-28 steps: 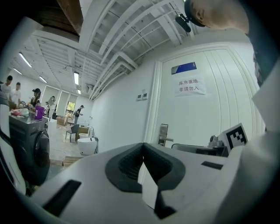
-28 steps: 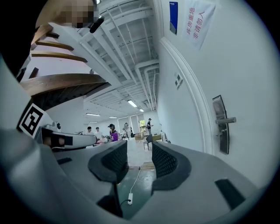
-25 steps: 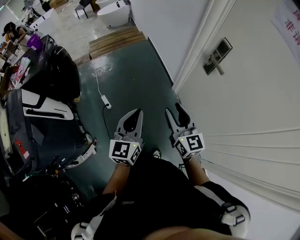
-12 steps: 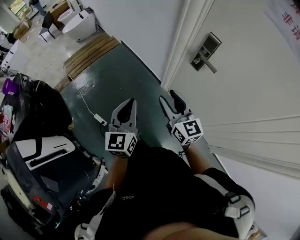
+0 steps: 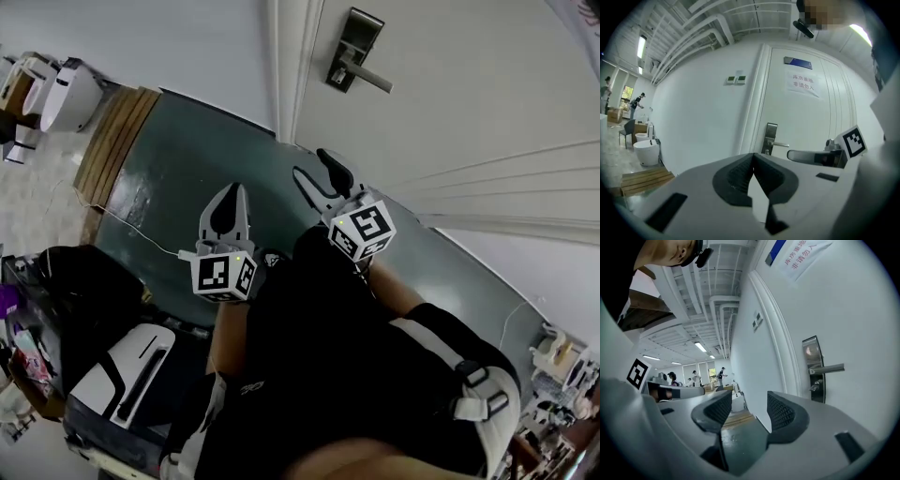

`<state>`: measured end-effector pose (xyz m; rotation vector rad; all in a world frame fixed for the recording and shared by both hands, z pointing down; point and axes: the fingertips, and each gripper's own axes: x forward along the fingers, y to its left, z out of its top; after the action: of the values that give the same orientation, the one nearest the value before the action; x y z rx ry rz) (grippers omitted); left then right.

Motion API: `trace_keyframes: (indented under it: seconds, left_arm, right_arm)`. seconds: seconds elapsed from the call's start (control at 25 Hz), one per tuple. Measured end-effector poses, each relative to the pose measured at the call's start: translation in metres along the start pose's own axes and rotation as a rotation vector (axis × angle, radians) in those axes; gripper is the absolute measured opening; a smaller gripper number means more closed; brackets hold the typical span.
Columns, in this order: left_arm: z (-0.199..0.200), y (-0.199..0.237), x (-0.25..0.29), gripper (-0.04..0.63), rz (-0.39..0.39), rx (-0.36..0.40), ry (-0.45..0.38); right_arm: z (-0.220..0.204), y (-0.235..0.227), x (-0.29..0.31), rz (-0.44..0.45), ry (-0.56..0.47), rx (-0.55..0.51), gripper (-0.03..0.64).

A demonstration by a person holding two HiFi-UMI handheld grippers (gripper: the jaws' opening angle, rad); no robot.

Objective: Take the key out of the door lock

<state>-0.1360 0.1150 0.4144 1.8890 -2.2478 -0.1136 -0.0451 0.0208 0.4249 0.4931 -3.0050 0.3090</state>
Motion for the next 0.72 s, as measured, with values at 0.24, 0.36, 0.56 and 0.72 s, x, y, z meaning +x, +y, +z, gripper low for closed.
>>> trace_keyframes:
  seconds: [0.24,0.36,0.56,0.72]
  left_arm:
    - [-0.02,-0.013,0.074,0.023,-0.082,-0.024,0.066]
    - [-0.026,-0.015,0.117,0.023,-0.11,-0.061,0.092]
    - [-0.019,-0.023,0.162,0.023,-0.15,-0.053,0.11]
    - [-0.03,-0.031,0.188,0.023,-0.169,-0.009,0.142]
  right_arm:
    - [-0.015,-0.071,0.007,-0.087,0.03,0.103,0.259]
    - [-0.017,-0.108,0.017,-0.107,0.026,0.132,0.279]
    - [-0.013,-0.152,0.019,-0.153,-0.039,0.245,0.287]
    - [-0.025,-0.166,0.023,-0.156,-0.059,0.337,0.287]
